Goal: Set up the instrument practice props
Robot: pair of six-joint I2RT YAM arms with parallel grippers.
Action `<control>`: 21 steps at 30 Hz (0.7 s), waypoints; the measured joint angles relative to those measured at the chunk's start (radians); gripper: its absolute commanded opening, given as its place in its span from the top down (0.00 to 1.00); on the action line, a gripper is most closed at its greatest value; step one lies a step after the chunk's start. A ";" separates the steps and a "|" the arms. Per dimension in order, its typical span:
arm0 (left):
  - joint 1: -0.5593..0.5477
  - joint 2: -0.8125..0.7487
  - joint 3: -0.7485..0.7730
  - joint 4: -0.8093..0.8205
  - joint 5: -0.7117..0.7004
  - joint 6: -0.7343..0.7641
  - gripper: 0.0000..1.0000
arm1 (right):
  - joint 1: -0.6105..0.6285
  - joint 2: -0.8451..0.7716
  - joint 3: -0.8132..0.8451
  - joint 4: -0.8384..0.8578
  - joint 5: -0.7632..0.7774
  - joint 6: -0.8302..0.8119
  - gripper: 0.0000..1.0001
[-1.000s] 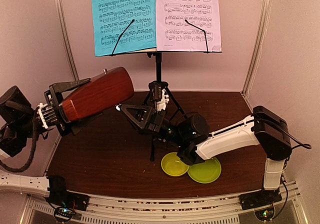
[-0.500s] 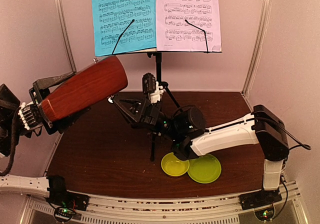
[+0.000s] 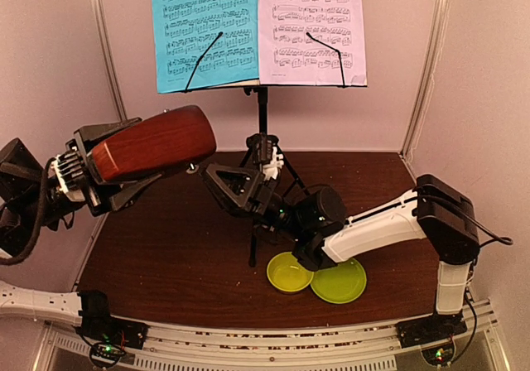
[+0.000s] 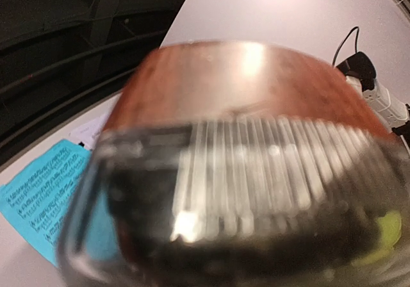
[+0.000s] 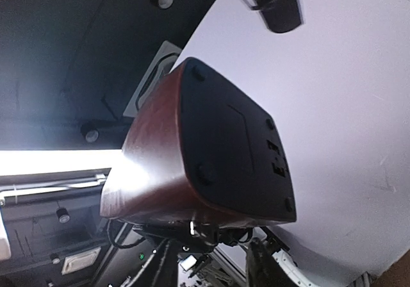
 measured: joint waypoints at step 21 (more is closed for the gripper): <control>0.327 0.036 -0.327 0.027 -0.357 -0.657 1.00 | -0.047 -0.208 -0.443 -0.116 0.132 -0.327 0.21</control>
